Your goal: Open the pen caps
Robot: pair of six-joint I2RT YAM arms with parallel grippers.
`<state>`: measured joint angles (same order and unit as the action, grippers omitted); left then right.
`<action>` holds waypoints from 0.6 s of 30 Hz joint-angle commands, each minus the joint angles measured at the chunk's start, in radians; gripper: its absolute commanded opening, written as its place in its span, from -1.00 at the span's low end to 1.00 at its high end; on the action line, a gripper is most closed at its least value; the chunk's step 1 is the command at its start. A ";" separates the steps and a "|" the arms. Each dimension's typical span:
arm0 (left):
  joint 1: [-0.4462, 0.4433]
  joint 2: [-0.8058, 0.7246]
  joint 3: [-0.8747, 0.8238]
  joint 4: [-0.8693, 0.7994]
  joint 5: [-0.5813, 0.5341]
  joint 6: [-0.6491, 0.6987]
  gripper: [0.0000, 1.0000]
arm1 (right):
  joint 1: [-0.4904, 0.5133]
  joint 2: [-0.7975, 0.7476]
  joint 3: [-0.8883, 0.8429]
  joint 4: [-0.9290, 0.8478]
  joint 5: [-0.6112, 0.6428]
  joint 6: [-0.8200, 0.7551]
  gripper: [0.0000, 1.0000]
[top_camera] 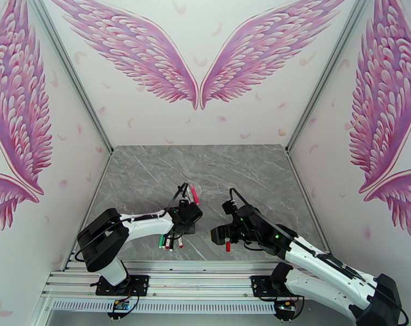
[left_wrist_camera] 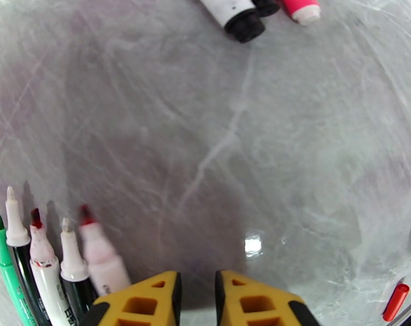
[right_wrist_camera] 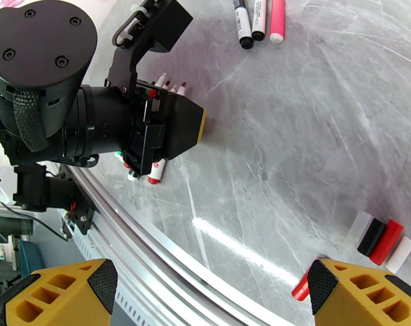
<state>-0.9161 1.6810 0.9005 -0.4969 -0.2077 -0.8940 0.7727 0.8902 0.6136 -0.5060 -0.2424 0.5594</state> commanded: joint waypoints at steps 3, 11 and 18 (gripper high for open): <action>0.005 -0.035 -0.019 -0.040 -0.032 -0.004 -0.49 | 0.002 0.000 -0.020 -0.001 0.019 0.018 0.98; 0.003 -0.062 -0.003 -0.087 -0.048 0.016 -0.54 | 0.001 0.003 -0.024 0.004 0.018 0.022 0.98; 0.005 -0.073 0.003 -0.114 -0.048 0.029 -0.55 | 0.003 0.003 -0.024 0.006 0.020 0.024 0.98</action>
<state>-0.9161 1.6344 0.8959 -0.5747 -0.2337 -0.8829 0.7727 0.8913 0.6018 -0.5049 -0.2405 0.5751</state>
